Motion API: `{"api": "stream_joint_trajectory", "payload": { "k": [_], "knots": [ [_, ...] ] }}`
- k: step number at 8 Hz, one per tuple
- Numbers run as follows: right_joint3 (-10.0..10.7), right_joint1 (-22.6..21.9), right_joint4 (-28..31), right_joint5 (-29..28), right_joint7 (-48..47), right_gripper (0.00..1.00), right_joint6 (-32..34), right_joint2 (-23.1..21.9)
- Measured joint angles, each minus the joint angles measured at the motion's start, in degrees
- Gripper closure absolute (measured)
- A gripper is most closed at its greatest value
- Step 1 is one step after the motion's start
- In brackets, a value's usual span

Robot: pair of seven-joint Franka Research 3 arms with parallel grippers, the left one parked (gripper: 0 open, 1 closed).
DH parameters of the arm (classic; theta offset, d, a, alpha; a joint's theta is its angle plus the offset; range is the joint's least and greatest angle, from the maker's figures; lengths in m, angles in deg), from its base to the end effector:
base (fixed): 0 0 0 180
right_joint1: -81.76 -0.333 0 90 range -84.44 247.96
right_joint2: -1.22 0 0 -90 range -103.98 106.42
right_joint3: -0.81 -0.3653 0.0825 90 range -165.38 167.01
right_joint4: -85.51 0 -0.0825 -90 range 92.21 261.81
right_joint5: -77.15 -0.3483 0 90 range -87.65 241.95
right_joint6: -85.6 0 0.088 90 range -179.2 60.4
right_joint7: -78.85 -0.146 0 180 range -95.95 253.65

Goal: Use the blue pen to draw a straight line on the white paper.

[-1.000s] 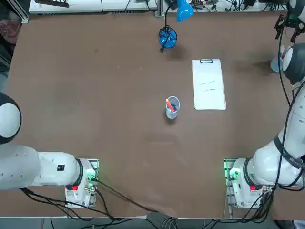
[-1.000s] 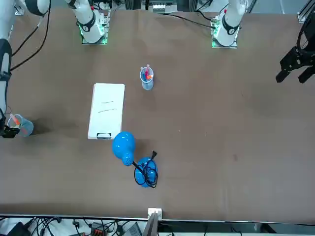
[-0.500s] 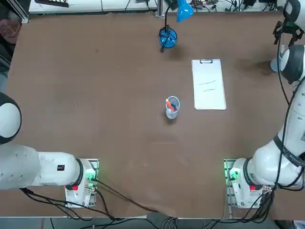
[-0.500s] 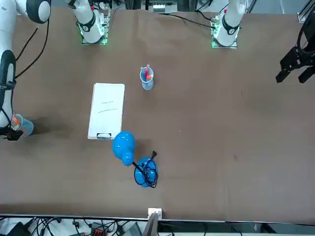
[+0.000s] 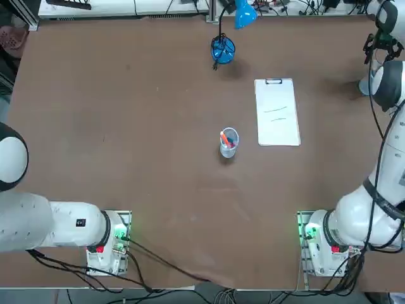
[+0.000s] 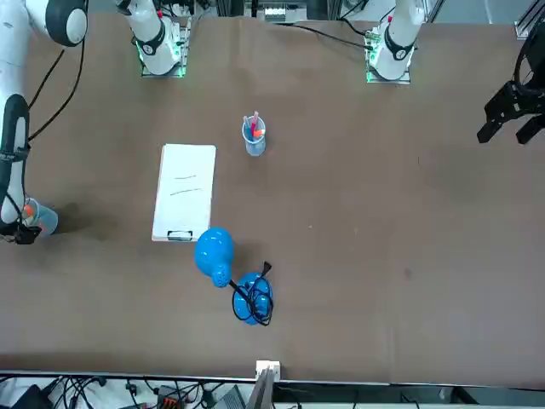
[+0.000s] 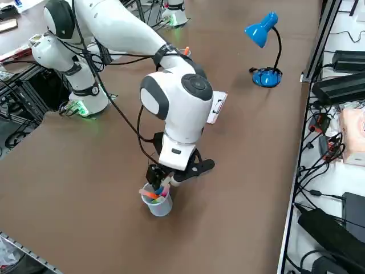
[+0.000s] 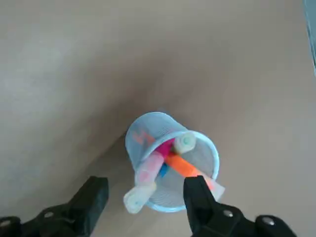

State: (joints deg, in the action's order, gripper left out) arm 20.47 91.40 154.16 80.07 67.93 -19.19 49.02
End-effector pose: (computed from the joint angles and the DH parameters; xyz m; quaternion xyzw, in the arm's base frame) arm 0.6680 -0.3015 0.2999 0.9412 -0.2907 -0.1024 0.1388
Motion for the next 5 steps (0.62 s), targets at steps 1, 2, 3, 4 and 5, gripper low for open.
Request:
{"api": "stream_joint_trajectory", "payload": {
  "k": [1,2,3,4,5],
  "knots": [
    [0.00,0.37,0.00,-0.02,-0.01,0.08,0.00,0.08],
    [0.00,0.53,0.00,-0.04,-0.03,0.10,0.01,0.16],
    [0.00,0.54,0.00,-0.13,-0.08,0.13,0.01,0.28],
    [-0.01,0.54,0.00,-0.17,-0.15,0.14,0.04,0.48],
    [-0.01,0.58,0.00,-0.17,-0.23,0.17,0.04,0.70]
  ]
}}
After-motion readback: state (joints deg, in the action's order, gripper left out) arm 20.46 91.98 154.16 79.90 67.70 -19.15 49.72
